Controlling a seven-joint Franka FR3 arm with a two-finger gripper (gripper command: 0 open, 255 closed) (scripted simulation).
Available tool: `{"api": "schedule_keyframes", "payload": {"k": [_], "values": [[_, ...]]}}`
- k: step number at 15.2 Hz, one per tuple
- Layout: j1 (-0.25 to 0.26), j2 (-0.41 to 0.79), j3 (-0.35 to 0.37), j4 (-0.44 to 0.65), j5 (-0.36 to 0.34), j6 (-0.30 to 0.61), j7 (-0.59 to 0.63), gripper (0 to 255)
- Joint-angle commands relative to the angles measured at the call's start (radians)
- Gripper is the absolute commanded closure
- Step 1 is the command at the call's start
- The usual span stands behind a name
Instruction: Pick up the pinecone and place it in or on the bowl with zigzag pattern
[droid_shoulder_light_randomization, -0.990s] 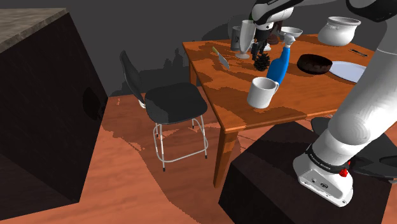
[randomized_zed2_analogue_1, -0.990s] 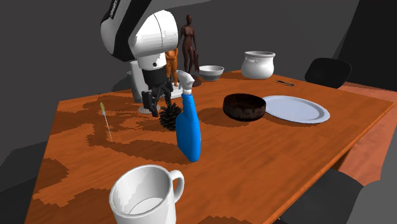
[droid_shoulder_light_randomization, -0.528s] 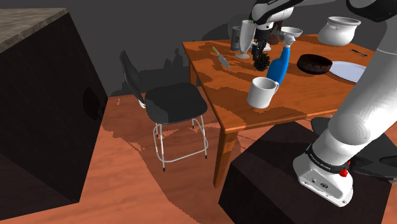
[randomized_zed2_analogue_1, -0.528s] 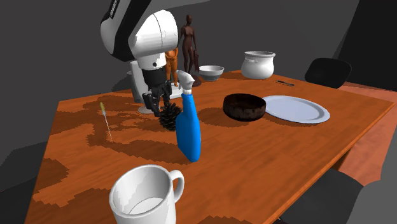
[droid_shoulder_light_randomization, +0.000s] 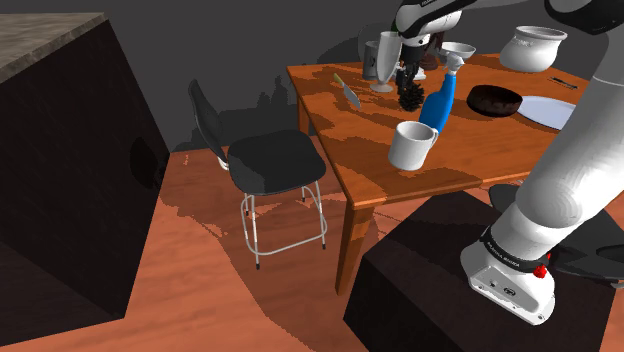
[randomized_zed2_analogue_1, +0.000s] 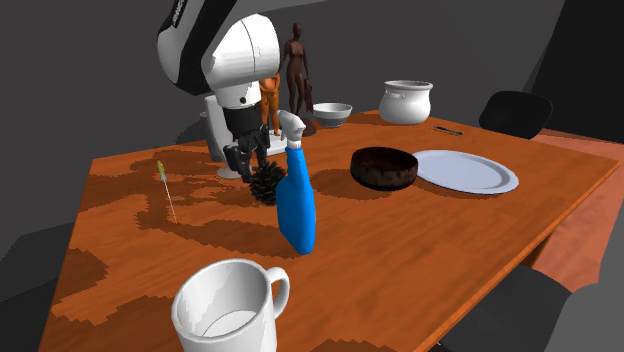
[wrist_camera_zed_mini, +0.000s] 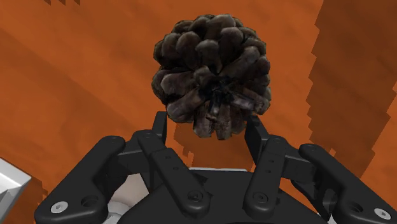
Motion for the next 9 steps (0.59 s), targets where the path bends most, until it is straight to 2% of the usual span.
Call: {"api": "schedule_keyframes", "payload": {"k": [1, 9], "values": [[0.0, -0.006, 0.0, 0.012, -0.001, -0.02, -0.001, 255], [0.002, -0.031, -0.001, 0.089, -0.005, -0.121, -0.005, 255]]}}
